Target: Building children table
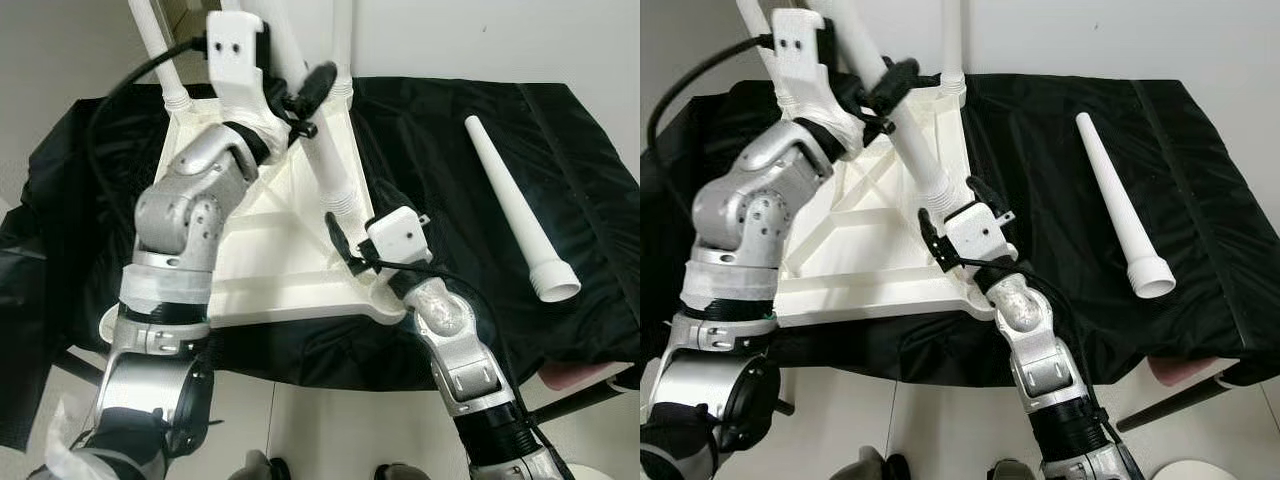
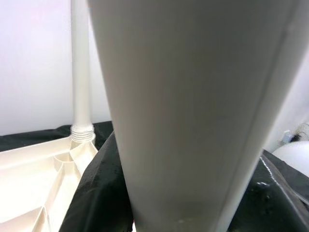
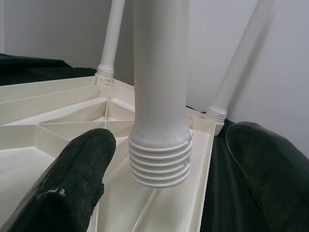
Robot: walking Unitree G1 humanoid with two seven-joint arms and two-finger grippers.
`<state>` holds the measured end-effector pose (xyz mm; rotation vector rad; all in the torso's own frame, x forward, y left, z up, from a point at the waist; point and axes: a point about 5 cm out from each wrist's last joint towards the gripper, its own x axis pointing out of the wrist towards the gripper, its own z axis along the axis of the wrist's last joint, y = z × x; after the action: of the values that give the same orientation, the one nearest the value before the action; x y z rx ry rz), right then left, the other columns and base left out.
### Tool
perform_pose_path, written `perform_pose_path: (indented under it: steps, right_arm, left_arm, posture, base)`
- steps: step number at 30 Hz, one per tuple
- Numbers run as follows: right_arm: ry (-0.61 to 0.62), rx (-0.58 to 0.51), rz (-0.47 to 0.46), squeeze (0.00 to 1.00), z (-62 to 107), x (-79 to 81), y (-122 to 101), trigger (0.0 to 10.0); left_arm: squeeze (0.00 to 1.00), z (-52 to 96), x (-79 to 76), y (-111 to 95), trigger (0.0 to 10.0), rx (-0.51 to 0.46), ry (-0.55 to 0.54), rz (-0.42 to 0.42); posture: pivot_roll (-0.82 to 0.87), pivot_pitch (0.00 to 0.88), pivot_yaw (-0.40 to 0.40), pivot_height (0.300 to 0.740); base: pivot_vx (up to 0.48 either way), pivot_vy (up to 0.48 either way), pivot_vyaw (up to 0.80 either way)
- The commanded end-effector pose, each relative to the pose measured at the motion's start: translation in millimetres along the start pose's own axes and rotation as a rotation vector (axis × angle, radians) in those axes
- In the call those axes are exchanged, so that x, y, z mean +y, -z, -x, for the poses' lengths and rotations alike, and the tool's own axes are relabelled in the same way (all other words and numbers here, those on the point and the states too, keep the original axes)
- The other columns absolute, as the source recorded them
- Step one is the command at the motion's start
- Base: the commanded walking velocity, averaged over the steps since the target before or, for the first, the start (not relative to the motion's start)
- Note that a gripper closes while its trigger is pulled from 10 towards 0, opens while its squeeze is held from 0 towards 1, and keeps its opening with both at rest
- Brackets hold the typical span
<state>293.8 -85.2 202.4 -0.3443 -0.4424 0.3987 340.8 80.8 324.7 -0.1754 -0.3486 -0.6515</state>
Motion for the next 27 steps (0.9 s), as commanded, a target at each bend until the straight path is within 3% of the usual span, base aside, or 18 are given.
perform_pose_path:
  steps: [1, 10, 27]
  right_arm:
    - [0.001, -0.008, -0.016, 0.0, -5.1, 0.9, -4.5, 10.0]
    - [0.047, 0.022, -0.012, 0.0, -27.3, -0.8, -5.5, 10.0]
    - [0.115, 0.059, -0.012, 0.0, -46.1, -5.7, -1.5, 10.0]
  left_arm:
    - [0.0, 0.6, -6.0, -2.9, 10.0, -0.028, 0.012, -0.041]
    - [0.0, -3.4, -30.5, 0.4, 10.0, -0.048, 0.042, -0.082]
    - [0.0, -3.6, -47.8, 2.7, 10.0, -0.06, 0.074, -0.074]
  posture:
    - [-0.17, 0.101, 0.084, 0.74]
    - [-0.17, 0.104, 0.081, 0.74]
    - [-0.16, 0.104, 0.079, 0.74]
  base:
    - [0.0, 0.0, 0.0]
    - [0.0, 0.0, 0.0]
    - [0.0, 0.0, 0.0]
